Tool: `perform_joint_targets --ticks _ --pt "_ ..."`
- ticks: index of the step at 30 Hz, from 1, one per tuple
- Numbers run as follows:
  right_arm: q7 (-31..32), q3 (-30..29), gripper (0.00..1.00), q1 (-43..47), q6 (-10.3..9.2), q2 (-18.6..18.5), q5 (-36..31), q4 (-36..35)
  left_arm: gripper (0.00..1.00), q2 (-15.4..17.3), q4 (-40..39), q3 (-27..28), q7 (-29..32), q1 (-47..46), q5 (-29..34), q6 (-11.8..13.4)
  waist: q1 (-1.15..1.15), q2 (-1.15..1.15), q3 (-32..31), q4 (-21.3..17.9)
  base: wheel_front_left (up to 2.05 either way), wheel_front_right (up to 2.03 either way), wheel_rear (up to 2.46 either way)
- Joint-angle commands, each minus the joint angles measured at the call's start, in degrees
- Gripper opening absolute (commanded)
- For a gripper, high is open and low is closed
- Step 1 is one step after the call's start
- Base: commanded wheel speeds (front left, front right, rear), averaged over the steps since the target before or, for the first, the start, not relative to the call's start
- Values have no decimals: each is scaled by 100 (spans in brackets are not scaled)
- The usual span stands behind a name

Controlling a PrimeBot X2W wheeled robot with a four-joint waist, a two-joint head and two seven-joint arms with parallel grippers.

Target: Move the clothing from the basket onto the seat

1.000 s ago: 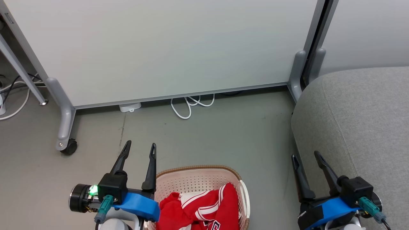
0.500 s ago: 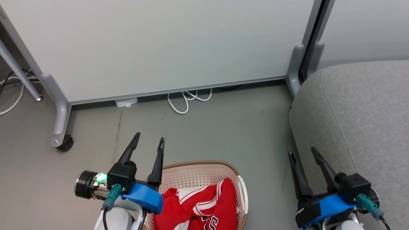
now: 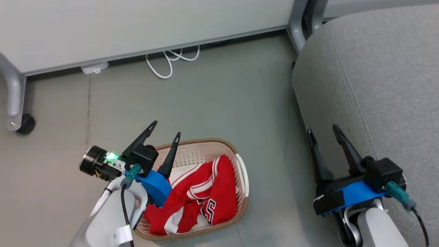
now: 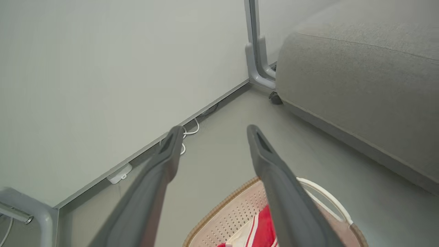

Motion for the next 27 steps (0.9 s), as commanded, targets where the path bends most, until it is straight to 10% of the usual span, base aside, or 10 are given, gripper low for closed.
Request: perform_joint_targets --ticks 1,27 --pt "-19 2 100 -131 1 -22 29 -38 100 87 138 -123 -16 -175 -58 -6 0 0 374 -236 0 0 0" --pt "-20 160 100 -1117 1 -19 264 -414 100 725 2683 -4066 1027 -2058 -2020 -8 0 0 2454 -810 0 0 0"
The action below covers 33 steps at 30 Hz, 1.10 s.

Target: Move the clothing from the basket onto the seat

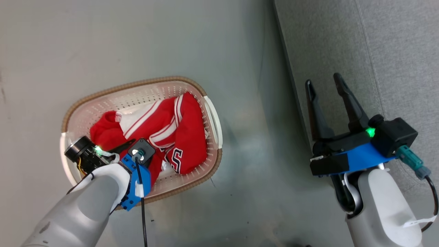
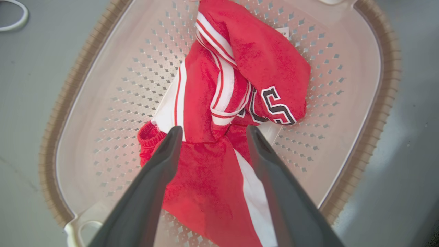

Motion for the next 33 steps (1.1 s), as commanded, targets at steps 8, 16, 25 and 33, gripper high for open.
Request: perform_joint_targets --ticks 8,16,25,33 --pt "-20 -72 100 -314 1 -16 61 -158 100 241 -8 -776 694 -421 -625 -5 -1 0 697 -136 0 0 0" --pt "-20 -73 100 -489 1 -16 157 -324 100 489 -40 -1036 1388 -708 -600 -5 -1 0 1263 -262 0 0 0" --pt "-20 -95 100 -603 1 -15 283 -632 100 659 -21 -1064 2157 -923 -224 -5 -1 0 1784 -442 0 0 0" --pt "-20 -166 100 -642 1 -15 333 -810 0 804 -15 -1065 2304 -1081 29 -5 -1 0 2014 -519 0 0 0"
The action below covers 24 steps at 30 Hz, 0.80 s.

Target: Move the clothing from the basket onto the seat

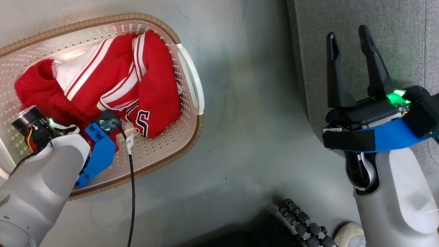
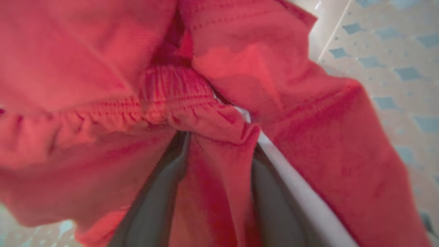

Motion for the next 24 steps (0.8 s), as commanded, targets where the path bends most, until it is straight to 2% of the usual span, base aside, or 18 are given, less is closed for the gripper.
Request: perform_joint_targets --ticks 1,12,24 --pt "-20 -23 100 -85 1 -14 30 -40 0 22 23 -17 15 -69 24 -5 -1 0 -2 0 0 0 0" --pt "-20 -117 100 -44 1 -14 -79 32 0 -142 -43 -18 -169 -7 53 -5 -1 0 -274 116 0 0 0" --pt "-20 -251 100 233 1 -15 -427 284 0 -778 -92 -18 -946 229 -227 -5 -1 0 -1326 623 0 0 0"
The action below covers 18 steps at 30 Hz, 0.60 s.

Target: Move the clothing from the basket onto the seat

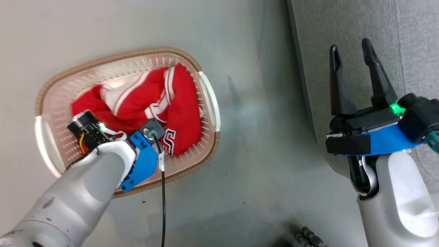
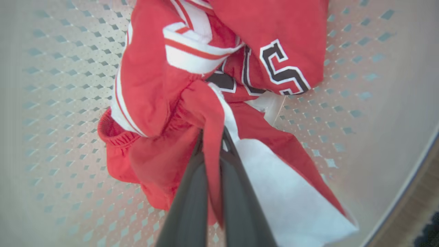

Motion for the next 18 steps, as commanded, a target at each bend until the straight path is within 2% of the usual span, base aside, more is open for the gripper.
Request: perform_joint_targets --ticks 1,9,18 --pt "-20 -33 100 95 1 -17 -51 33 0 -77 13 -17 -146 49 -95 -5 0 0 -379 264 0 0 0" --pt "-20 -125 100 399 1 -17 -321 196 0 -485 188 -16 -990 208 -515 -5 0 0 -1269 728 0 0 0" --pt "-20 -200 100 771 1 -17 -502 363 0 -760 258 15 -1746 365 -1034 -6 0 0 -2091 1104 0 0 0"
